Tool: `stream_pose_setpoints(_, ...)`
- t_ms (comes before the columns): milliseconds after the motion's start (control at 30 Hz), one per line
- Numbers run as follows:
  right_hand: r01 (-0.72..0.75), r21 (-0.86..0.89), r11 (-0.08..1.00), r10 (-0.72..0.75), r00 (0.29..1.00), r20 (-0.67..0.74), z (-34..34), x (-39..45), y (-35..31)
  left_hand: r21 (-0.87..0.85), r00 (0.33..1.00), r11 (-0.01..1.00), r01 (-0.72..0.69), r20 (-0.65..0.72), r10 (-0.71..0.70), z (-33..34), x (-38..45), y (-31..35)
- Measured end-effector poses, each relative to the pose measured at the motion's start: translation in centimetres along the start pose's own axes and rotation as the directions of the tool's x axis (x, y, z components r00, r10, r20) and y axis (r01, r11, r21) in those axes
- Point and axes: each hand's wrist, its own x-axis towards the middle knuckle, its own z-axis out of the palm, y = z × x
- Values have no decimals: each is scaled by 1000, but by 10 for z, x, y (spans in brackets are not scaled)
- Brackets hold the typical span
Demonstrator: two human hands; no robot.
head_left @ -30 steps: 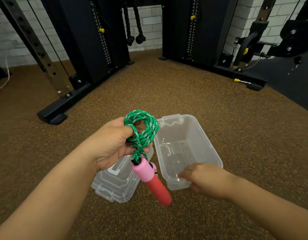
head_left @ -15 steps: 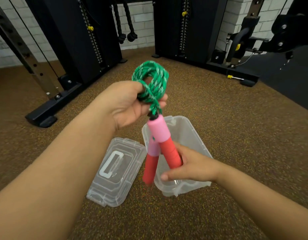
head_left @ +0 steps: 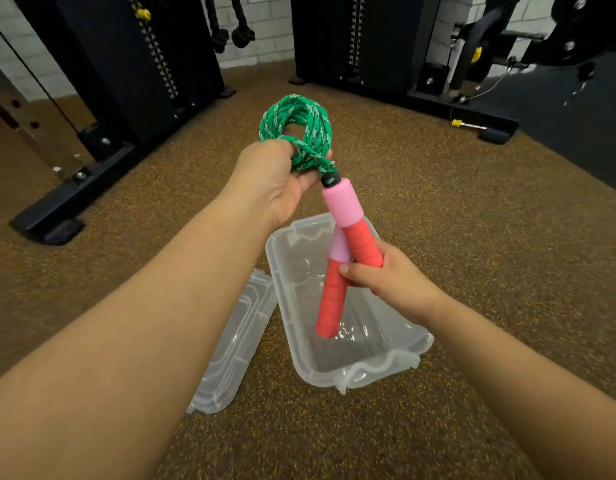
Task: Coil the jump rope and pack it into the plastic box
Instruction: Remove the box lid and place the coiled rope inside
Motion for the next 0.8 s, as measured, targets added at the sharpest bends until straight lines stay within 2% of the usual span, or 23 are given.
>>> stream_pose_setpoints(67,-24,-86,996,20,998,-52,-5,6,4,62,998,996,-59,-35,61,-1,11,-4)
stream_pose_setpoints(133,-83,-249,965,73,996,-50,-6,11,12,254,988,963,-90,-101,119,-9,24,-14)
stream_pose_setpoints(233,-203,-400,894,248,967,63,2,12,28,584,982,812,-11,-147,119,-28,37,-39)
stream_pose_setpoints(300,-265,-496,827,349,934,82,6,10,41,715,982,696,56,-166,92,-42,44,-62)
stream_pose_setpoints(400,-323,-596,735,445,893,64,8,7,51,799,988,586,131,-157,-7,-66,62,-98)
stream_pose_setpoints(500,-300,-663,685,442,896,51,8,9,52,842,984,510,177,-147,-100,-90,88,-134)
stream_pose_setpoints(600,-269,-780,566,449,893,18,10,12,53,825,974,521,217,-146,-174,-100,104,-160)
stream_pose_setpoints(733,-268,-869,416,467,883,-48,14,18,56,713,965,651,261,-191,-178,-88,97,-164)
stream_pose_setpoints(800,-274,-884,378,469,880,-72,16,20,57,663,957,691,287,-227,-180,-75,84,-158)
